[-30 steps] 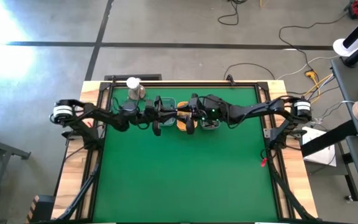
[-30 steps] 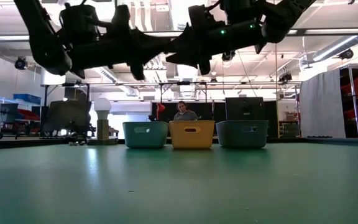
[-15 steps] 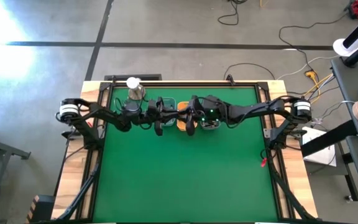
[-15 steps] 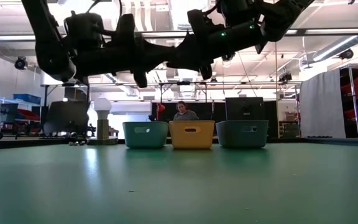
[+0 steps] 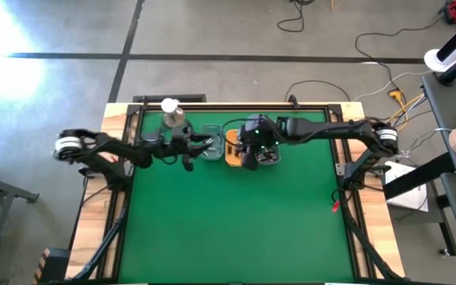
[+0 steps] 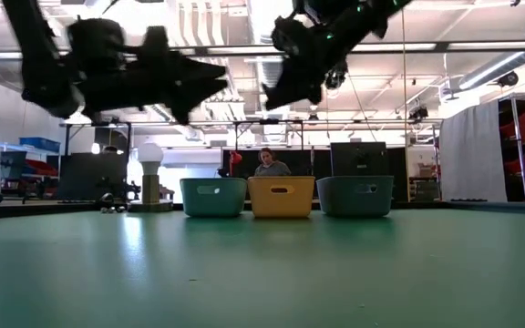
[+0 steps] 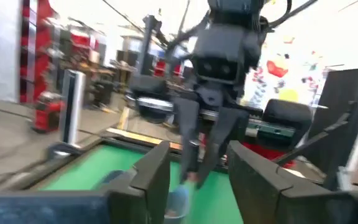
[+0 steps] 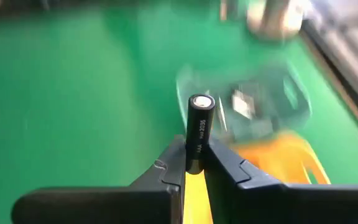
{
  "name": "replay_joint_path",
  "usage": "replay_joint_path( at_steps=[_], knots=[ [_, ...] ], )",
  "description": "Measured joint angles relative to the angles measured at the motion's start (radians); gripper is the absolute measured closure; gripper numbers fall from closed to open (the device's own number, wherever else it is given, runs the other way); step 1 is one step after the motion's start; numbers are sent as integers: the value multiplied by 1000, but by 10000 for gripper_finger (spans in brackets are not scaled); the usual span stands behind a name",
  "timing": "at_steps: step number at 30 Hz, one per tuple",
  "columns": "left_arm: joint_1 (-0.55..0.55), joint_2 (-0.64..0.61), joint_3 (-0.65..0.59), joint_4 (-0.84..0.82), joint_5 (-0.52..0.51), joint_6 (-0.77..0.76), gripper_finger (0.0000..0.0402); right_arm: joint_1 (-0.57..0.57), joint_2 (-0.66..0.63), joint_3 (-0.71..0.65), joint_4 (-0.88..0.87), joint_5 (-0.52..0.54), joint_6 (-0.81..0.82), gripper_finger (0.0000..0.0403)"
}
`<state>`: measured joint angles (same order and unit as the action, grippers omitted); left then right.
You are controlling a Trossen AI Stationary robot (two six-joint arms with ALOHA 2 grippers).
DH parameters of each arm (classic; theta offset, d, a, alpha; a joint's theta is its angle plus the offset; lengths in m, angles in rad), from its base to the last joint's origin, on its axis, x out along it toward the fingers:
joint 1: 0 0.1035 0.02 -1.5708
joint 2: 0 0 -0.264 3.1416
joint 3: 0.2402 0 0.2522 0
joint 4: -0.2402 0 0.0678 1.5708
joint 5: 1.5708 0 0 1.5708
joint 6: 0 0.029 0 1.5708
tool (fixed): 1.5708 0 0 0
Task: Sort batteries
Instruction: Put the small black battery into the blue bin
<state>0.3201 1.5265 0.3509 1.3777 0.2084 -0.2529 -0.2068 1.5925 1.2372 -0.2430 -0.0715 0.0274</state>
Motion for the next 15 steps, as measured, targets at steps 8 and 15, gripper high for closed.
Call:
replay_joint_path(
  at_steps=[8,15],
  knots=[
    [74,-304,-237,-2,-9,90,249,-83,36,150,-678,162,-128,374],
    [81,-442,-309,-4,-16,113,249,-139,94,80,-724,143,-208,374]
  ],
)
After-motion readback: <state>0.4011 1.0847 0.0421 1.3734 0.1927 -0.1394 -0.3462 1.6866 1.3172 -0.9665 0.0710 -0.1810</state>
